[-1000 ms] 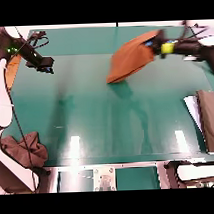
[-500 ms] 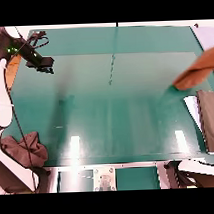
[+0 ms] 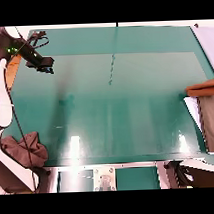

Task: Fold the shirts.

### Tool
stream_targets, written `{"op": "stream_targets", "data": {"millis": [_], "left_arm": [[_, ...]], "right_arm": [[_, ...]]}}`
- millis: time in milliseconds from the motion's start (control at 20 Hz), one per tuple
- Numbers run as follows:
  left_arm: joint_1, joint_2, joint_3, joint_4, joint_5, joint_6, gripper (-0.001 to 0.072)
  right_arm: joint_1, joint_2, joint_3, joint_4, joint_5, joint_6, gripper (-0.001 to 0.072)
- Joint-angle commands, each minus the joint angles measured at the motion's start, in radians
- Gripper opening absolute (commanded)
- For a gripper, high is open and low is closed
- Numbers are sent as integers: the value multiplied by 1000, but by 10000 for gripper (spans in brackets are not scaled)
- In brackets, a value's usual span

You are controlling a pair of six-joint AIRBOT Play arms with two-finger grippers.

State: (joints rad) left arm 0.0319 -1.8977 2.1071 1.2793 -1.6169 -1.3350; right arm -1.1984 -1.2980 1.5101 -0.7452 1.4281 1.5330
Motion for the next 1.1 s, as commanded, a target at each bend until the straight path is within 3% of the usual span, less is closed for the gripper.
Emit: {"op": "stream_targets", "data": {"millis": [0, 250, 550, 600, 650, 700, 850, 900, 950, 1000, 1050], "left_arm": [[0, 0, 1, -1, -8, 0, 28], [0, 0, 1, -6, -26, 0, 28], [0, 0, 1, -8, -26, 0, 27], [0, 0, 1, -8, -26, -1, 28], [0, 0, 1, -8, -25, -4, 28], [-1, 0, 1, -10, -25, -18, 28], [-1, 0, 1, -33, -23, -26, 27], [-1, 1, 1, -47, -25, -28, 27], [-1, 5, 1, -56, -29, -29, 26], [-1, 15, 1, -58, -34, -29, 27], [-1, 30, 1, -64, -34, -33, 26]], "right_arm": [[-47, 32, -18, -214, 93, 54, 13], [-100, 133, -226, -412, 93, 162, 13], [-175, 154, -481, -568, 36, 180, 15], [-177, 154, -503, -594, 16, 180, 116], [-177, 152, -515, -627, 11, 180, 460], [-177, 148, -515, -663, 21, 180, 653], [-175, 148, -448, -702, 76, 181, 647], [-169, 148, -404, -694, 105, 189, 600], [-153, 148, -358, -656, 124, 201, 432], [-123, 149, -309, -585, 129, 199, 80], [-80, 149, -271, -527, 126, 200, 16]]}}
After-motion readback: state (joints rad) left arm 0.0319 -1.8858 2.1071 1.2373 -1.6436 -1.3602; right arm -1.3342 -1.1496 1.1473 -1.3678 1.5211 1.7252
